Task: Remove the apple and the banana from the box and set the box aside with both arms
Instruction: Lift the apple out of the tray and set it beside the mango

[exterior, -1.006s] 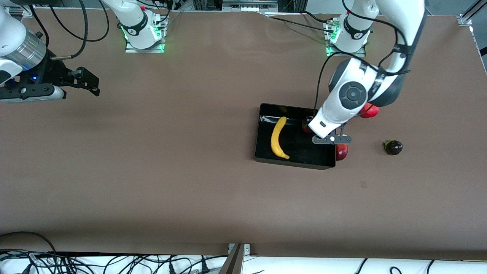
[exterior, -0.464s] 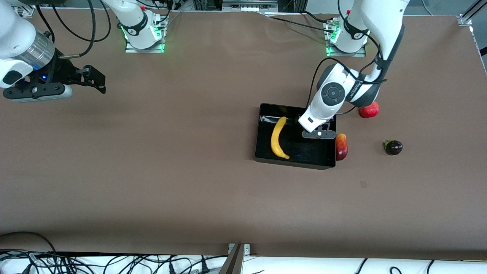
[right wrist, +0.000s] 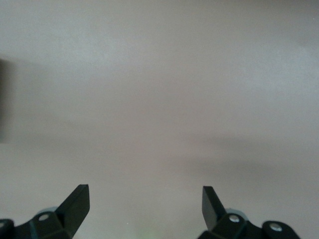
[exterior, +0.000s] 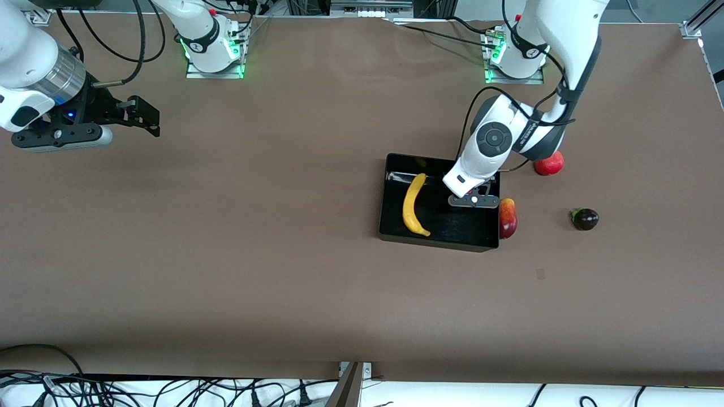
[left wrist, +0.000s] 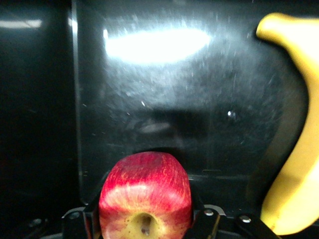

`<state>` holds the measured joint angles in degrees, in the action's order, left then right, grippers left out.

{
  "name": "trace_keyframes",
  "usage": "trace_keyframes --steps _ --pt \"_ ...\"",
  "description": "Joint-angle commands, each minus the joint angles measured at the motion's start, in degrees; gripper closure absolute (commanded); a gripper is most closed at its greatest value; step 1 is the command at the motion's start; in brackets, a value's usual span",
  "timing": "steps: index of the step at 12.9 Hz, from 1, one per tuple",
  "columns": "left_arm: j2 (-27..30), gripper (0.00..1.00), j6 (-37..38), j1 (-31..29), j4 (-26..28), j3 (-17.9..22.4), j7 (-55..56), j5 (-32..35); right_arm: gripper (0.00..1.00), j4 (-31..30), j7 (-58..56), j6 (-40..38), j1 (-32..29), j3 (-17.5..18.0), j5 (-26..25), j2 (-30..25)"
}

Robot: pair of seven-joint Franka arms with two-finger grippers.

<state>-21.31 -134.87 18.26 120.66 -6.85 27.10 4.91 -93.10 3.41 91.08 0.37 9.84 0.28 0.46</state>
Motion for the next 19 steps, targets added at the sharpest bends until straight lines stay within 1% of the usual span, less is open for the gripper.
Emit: trace_keyframes --steps 1,2,3,5,7,8,9,11,12,13,14,15,16,17,18,19 --pt "2.9 1.00 18.0 -0.9 -10.1 0.2 0.2 1.6 0.00 0.8 -0.5 -0.5 0.2 0.0 -0.7 0.1" --pt "3.1 1.00 24.3 -1.4 -13.6 0.5 -1.9 1.6 0.00 0.8 -0.3 -0.3 0.2 0.0 -0.5 0.0" --pt "3.9 1.00 27.2 -2.6 -14.9 1.0 -5.7 1.6 0.00 0.8 -0.3 0.0 0.3 0.1 -0.5 -0.1" --pt "6.0 0.99 28.2 -6.1 -13.8 2.9 -17.5 1.6 0.00 0.9 -0.4 0.8 0.5 0.1 -0.6 -0.1" --pt "7.1 0.99 27.7 -6.7 -10.2 7.1 -28.1 1.6 0.00 0.9 -0.6 4.3 0.5 0.1 -0.9 0.0" --pt "7.2 0.99 26.6 -7.4 -8.8 8.5 -32.5 1.6 0.00 0.9 -0.6 5.2 0.5 0.1 -1.1 0.0" --pt "7.5 0.98 24.2 -7.9 -6.1 9.2 -35.6 1.5 0.00 0.9 -0.7 5.9 0.5 0.1 -1.1 0.1" --pt "8.2 0.97 14.8 -9.4 1.3 9.6 -37.7 1.5 0.00 0.9 -0.3 5.8 0.5 0.1 -1.1 0.0" --pt "8.0 0.95 10.3 -9.4 4.6 9.6 -37.8 1.5 0.00 0.8 0.0 5.8 0.5 0.1 -1.1 -0.1" --pt "7.6 0.95 5.0 -9.6 7.6 9.6 -37.8 1.5 0.00 0.8 0.0 5.7 0.5 0.1 -1.1 0.0" --pt "6.9 0.94 0.9 -9.7 9.9 9.7 -37.8 1.5 0.00 0.8 0.0 5.4 0.5 0.0 -1.1 0.0" --pt "6.1 0.90 -1.7 -9.7 11.1 9.7 -37.8 1.4 0.00 0.8 0.1 5.3 0.5 0.0 -1.1 0.1" --pt "5.9 0.82 -3.0 -9.7 11.9 9.7 -37.8 1.3 0.00 0.8 0.1 5.3 0.5 0.0 -1.1 0.2" --pt "5.4 0.58 -3.2 -9.7 12.0 9.7 -37.8 1.3 0.00 0.8 0.1 5.4 0.5 0.0 -1.2 0.1" --pt "4.7 0.24 -3.2 -9.7 12.0 9.7 -37.7 1.0 0.00 0.8 0.1 5.4 0.5 0.0 -1.2 0.2" --pt "4.8 0.00 -3.3 -9.7 11.9 9.7 -37.3 0.8 0.00 0.8 0.1 5.4 0.5 0.0 -1.2 0.2"
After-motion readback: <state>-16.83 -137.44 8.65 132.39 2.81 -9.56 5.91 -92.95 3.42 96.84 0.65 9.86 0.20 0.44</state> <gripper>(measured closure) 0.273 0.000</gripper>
